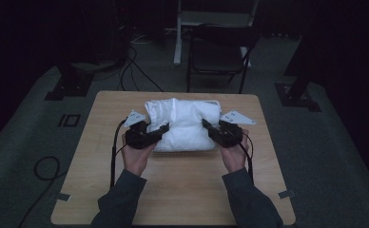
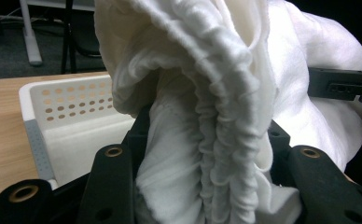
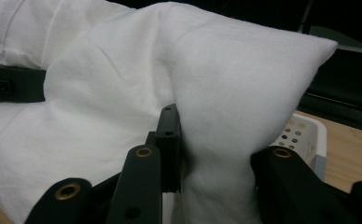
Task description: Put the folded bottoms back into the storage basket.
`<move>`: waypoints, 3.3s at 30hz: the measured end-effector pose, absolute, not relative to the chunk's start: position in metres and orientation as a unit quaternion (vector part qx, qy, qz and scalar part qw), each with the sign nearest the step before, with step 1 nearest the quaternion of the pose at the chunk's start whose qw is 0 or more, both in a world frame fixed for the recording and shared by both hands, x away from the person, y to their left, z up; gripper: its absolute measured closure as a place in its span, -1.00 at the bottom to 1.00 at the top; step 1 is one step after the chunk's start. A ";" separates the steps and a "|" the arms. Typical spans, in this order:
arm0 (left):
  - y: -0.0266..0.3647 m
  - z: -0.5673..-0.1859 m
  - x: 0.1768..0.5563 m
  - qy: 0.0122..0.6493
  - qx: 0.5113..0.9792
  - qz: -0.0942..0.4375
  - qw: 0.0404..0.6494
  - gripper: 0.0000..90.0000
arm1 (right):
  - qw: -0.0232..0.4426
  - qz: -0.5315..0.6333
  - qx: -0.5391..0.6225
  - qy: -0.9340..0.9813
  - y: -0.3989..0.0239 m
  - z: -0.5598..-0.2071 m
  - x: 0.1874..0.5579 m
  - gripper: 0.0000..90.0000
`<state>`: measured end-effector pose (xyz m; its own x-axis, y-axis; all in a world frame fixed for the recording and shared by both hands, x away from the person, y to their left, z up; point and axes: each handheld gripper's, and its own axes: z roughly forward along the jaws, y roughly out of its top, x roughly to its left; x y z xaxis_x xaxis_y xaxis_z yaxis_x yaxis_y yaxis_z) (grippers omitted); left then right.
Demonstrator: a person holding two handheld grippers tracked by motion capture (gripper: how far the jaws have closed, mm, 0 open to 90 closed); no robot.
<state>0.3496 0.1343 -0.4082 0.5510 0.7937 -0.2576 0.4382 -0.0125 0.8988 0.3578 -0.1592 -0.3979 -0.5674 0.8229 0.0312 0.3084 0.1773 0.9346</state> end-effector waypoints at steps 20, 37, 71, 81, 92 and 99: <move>0.132 -0.403 0.369 0.456 0.691 0.168 0.534 0.18 | 0.251 0.505 0.403 0.721 -0.156 -0.396 0.381 0.56; 0.133 -0.401 0.387 0.461 0.695 0.178 0.523 0.19 | 0.251 0.499 0.415 0.718 -0.151 -0.395 0.398 0.56; 0.125 -0.411 0.421 0.484 0.694 0.173 0.505 0.19 | 0.261 0.466 0.438 0.723 -0.147 -0.404 0.430 0.56; 0.121 -0.416 0.430 0.492 0.694 0.171 0.497 0.19 | 0.254 0.457 0.451 0.723 -0.148 -0.413 0.441 0.56; 0.123 -0.424 0.440 0.506 0.691 0.166 0.488 0.19 | 0.247 0.442 0.465 0.726 -0.142 -0.420 0.453 0.57; 0.125 -0.429 0.447 0.515 0.687 0.162 0.486 0.19 | 0.240 0.440 0.469 0.728 -0.139 -0.422 0.460 0.57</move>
<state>0.4466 0.1249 -0.4294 0.4166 0.8656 -0.2779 0.5508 0.0029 0.8346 0.4597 -0.1392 -0.4225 -0.4452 0.8932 0.0629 0.4713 0.1740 0.8647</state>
